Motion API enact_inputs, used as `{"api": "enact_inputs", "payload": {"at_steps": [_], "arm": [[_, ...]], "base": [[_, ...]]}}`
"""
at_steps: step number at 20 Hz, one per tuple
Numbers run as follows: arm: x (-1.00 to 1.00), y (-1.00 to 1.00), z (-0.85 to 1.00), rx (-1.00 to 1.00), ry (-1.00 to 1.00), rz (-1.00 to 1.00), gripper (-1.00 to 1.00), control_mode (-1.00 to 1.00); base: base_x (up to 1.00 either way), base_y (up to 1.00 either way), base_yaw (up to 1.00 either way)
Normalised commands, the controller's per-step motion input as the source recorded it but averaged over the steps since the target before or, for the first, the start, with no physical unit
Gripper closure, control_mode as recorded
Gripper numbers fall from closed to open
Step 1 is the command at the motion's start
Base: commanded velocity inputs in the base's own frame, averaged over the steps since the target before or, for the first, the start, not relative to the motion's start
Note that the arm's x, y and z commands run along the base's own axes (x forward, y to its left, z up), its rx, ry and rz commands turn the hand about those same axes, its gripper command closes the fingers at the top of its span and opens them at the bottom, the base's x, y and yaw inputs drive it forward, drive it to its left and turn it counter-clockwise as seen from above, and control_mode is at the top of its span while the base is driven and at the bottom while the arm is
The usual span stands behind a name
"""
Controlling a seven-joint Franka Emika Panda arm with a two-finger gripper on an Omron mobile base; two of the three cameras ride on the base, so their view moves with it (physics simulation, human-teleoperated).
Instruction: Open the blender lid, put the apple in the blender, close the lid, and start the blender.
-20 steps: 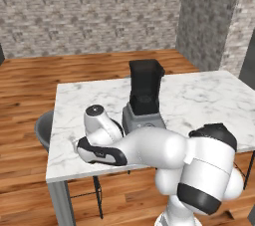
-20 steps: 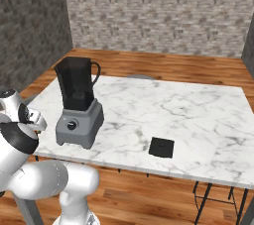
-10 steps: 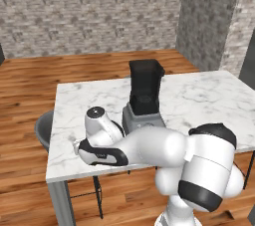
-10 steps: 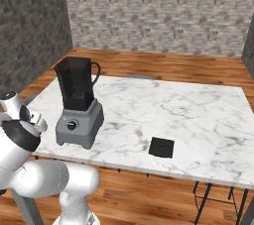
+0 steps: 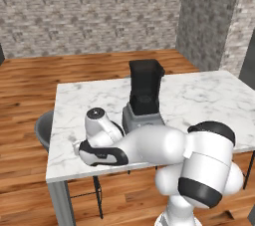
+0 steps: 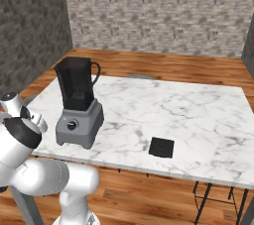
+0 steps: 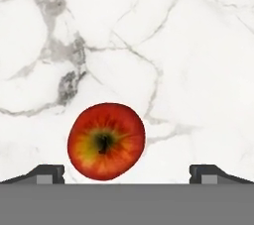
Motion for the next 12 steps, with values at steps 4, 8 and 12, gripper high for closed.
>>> {"api": "enact_inputs", "payload": {"at_steps": [4, 8, 12], "arm": [[0.08, 0.19, -0.08, 0.0, 0.0, 0.0, -1.0, -1.0], [0.09, 0.18, -0.08, 0.0, 0.0, 0.0, -1.0, -1.0], [0.02, 0.02, -0.11, 0.0, 0.0, 0.0, -1.0, -1.0]], "base": [[0.0, 0.0, 0.0], [0.0, 0.0, 0.0], [0.0, 0.0, 0.0]]}}
